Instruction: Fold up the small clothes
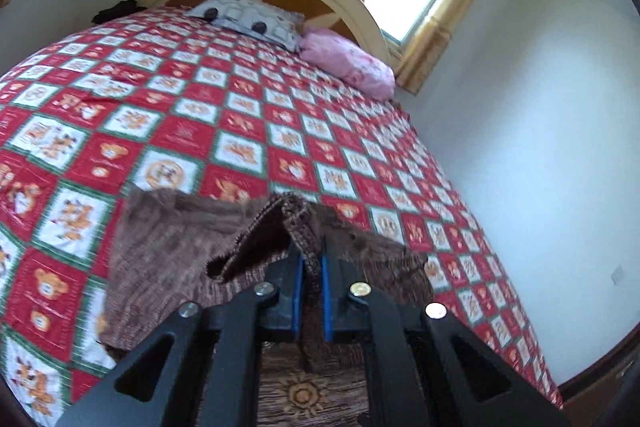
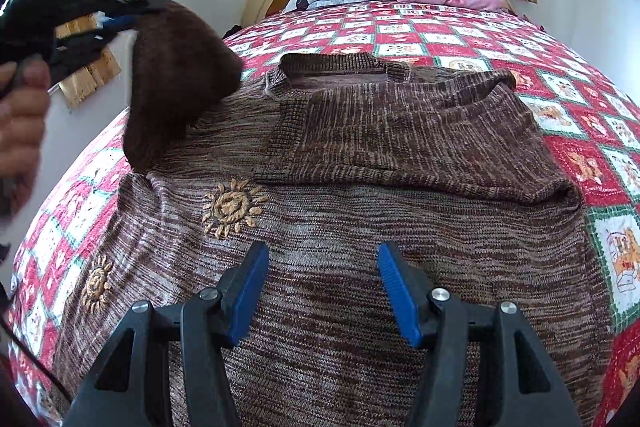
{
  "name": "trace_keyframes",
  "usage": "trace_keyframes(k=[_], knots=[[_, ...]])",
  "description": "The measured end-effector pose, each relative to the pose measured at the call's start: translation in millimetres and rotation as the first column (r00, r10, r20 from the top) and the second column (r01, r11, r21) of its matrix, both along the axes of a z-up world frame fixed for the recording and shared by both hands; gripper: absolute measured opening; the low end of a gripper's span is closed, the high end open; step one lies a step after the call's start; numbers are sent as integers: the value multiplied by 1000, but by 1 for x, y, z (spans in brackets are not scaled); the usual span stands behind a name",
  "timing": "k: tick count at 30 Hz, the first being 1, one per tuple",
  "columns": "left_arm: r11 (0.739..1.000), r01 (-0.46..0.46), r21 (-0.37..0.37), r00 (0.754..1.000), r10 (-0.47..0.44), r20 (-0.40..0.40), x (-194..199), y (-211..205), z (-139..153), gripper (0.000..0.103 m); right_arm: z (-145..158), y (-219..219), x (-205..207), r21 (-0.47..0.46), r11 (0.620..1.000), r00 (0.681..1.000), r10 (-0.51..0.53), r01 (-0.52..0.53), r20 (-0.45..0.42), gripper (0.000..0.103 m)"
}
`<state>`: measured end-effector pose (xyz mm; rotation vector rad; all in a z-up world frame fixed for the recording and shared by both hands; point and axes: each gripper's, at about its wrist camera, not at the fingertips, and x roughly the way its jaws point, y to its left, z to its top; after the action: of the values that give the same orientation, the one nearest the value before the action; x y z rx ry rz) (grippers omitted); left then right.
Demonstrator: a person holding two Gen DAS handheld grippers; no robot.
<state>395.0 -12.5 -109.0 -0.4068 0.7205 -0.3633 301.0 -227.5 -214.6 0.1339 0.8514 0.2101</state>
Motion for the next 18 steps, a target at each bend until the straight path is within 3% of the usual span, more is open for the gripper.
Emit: trace_keyframes(k=[6, 9, 11, 12, 13, 15, 16, 18], knots=[[988, 105, 113, 994, -99, -50, -6, -52, -42, 10, 0, -2, 1, 24, 1000, 1000, -4, 4, 1, 59], [951, 174, 256, 984, -162, -66, -15, -77, -50, 22, 0, -4, 1, 33, 999, 1000, -7, 7, 0, 59], [933, 200, 300, 979, -202, -23, -28, -77, -45, 28, 0, -6, 1, 42, 999, 1000, -10, 10, 0, 59], [927, 190, 323, 980, -201, 1, -34, -73, -41, 43, 0, -7, 1, 44, 999, 1000, -11, 11, 0, 59], [923, 170, 346, 981, -192, 28, -40, -67, -37, 64, 0, -7, 1, 45, 999, 1000, -12, 12, 0, 59], [907, 70, 415, 987, -124, 106, -51, -43, -30, 89, -1, -8, 2, 43, 999, 1000, -11, 11, 0, 59], [886, 1, 464, 988, -72, 135, -53, -31, -29, 90, -1, -8, 1, 41, 999, 1000, -11, 11, 0, 59], [776, -162, 610, 981, 59, 186, -52, -3, -37, 90, -1, -8, 1, 38, 999, 1000, -12, 12, 0, 59]])
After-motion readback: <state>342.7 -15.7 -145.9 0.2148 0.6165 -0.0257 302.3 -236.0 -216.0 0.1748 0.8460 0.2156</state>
